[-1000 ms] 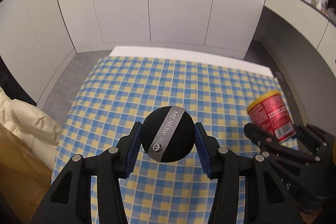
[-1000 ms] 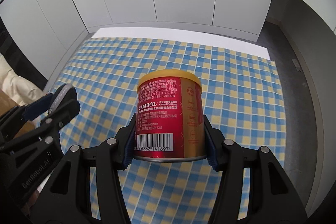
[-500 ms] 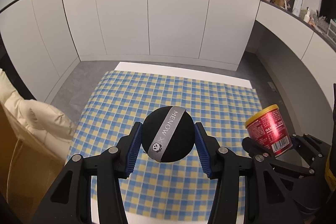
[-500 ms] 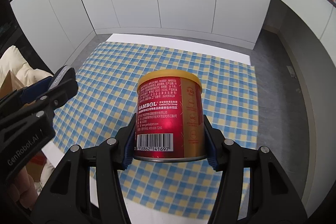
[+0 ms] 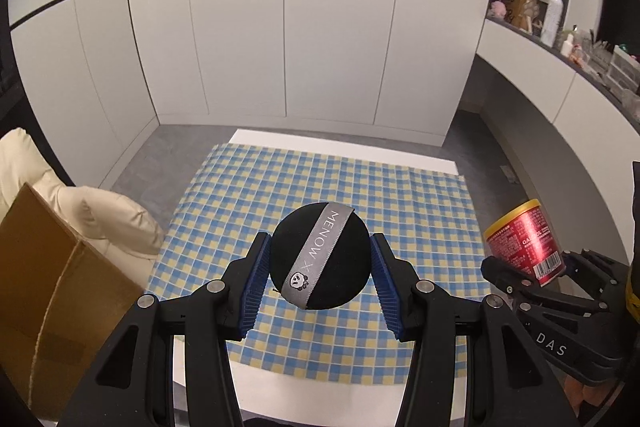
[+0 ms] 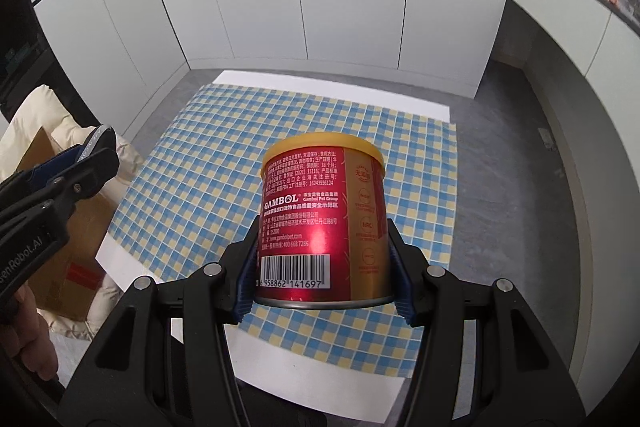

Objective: Organize objects
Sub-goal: 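Lift and carry the black compact and red can toward the cardboard box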

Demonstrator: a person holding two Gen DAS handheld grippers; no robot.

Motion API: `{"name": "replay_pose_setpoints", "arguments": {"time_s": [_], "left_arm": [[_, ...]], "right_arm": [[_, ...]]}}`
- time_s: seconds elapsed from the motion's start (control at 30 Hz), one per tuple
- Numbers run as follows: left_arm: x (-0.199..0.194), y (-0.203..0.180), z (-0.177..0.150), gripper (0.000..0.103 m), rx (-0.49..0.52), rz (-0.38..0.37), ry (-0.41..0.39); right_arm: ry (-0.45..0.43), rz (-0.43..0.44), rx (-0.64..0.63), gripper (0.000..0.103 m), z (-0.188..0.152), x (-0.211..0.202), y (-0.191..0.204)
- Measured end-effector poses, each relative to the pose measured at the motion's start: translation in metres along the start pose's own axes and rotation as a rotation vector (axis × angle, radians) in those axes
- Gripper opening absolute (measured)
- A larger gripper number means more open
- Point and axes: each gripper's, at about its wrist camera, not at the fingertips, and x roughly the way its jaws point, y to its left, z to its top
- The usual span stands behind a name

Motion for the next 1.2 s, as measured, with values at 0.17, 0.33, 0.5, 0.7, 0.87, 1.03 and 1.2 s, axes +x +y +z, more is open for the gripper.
{"name": "replay_pose_setpoints", "arguments": {"time_s": [0.17,0.33,0.5,0.7,0.87,1.03,1.2], "left_arm": [[-0.014,-0.002,-0.003,0.050,-0.001,0.001,-0.024],[-0.013,-0.006,-0.015,0.050,0.006,-0.006,-0.021],[-0.005,-0.002,-0.020,0.050,0.001,-0.011,-0.003],[0.000,0.002,-0.020,0.050,-0.015,-0.018,-0.015],[0.005,0.011,-0.018,0.050,-0.034,-0.002,-0.025],[0.009,0.012,-0.012,0.050,-0.037,0.005,-0.043],[0.007,0.012,-0.008,0.050,-0.030,-0.001,-0.059]], "right_arm": [[-0.025,0.023,-0.013,0.057,0.000,-0.019,0.002],[-0.038,0.030,-0.052,0.057,-0.003,-0.022,0.006],[-0.029,0.050,-0.036,0.057,-0.006,-0.018,0.002],[-0.040,0.075,-0.015,0.057,0.001,-0.013,0.000],[-0.048,0.081,-0.048,0.057,0.007,-0.009,0.007],[-0.022,0.082,-0.058,0.057,0.005,0.001,0.012],[-0.019,0.082,-0.063,0.057,0.005,0.003,0.015]]}}
